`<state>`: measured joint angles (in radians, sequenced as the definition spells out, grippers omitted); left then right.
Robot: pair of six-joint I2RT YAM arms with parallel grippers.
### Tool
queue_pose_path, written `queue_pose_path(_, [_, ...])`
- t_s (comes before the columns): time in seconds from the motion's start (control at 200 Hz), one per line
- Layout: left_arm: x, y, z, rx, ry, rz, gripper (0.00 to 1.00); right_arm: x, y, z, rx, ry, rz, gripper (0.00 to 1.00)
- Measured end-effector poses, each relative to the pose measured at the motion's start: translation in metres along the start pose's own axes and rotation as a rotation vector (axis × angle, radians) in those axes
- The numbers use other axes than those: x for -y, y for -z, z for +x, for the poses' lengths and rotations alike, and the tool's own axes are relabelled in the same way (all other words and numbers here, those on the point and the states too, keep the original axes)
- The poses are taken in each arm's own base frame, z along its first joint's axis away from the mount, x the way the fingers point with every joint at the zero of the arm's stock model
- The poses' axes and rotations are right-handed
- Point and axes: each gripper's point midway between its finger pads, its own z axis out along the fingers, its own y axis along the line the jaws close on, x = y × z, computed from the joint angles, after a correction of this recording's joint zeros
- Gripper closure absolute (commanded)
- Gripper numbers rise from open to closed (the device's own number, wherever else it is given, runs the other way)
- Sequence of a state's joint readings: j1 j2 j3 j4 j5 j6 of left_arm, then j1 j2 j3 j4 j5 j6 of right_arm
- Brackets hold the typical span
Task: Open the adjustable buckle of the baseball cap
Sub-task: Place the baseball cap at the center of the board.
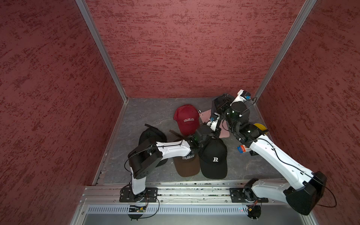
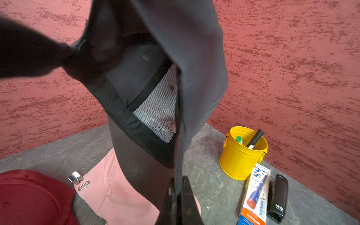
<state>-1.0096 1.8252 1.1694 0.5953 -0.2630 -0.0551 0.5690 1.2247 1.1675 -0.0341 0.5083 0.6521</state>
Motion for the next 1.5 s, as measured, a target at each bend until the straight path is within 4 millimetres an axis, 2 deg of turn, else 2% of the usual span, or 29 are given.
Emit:
queue_pose_path(0.14, [-0.011, 0.015, -0.013, -0.043, 0.015, 0.038, 1.0, -0.007, 0.008, 0.005, -0.013, 0.065, -0.082, 0.72])
queue_pose_path(0.24, [-0.027, 0.029, -0.031, -0.064, 0.048, 0.049, 1.0, -0.015, 0.011, 0.007, -0.022, 0.103, -0.14, 0.61])
queue_pose_path(0.291, [-0.037, 0.037, -0.041, -0.068, 0.069, 0.049, 1.0, -0.022, 0.013, 0.007, -0.028, 0.127, -0.177, 0.5])
queue_pose_path(0.361, [-0.051, 0.048, -0.05, -0.079, 0.097, 0.046, 1.0, -0.033, 0.016, 0.008, -0.035, 0.164, -0.236, 0.45])
queue_pose_path(0.461, [-0.072, 0.064, -0.057, -0.1, 0.139, 0.034, 1.0, -0.048, 0.021, 0.011, -0.047, 0.206, -0.329, 0.41])
queue_pose_path(0.646, [-0.115, 0.088, -0.056, -0.154, 0.234, -0.008, 1.0, -0.065, 0.031, 0.014, -0.05, 0.251, -0.447, 0.36])
queue_pose_path(0.817, [-0.18, 0.12, -0.054, -0.167, 0.383, -0.085, 1.0, -0.065, 0.045, 0.013, -0.024, 0.264, -0.499, 0.34])
queue_pose_path(0.967, [-0.238, 0.149, -0.055, -0.152, 0.508, -0.152, 1.0, -0.07, 0.049, 0.011, -0.018, 0.268, -0.527, 0.32])
queue_pose_path(1.082, [-0.262, 0.165, -0.054, -0.15, 0.572, -0.159, 1.0, -0.07, 0.049, 0.013, -0.023, 0.268, -0.533, 0.32])
queue_pose_path(1.182, [-0.276, 0.171, -0.049, -0.159, 0.624, -0.14, 1.0, -0.067, 0.048, 0.018, -0.033, 0.271, -0.529, 0.31])
queue_pose_path(1.287, [-0.288, 0.168, -0.036, -0.183, 0.674, -0.12, 1.0, -0.06, 0.046, 0.027, -0.054, 0.274, -0.515, 0.31])
queue_pose_path(1.503, [-0.313, 0.149, 0.017, -0.266, 0.82, -0.072, 1.0, -0.055, 0.044, 0.032, -0.069, 0.28, -0.497, 0.3])
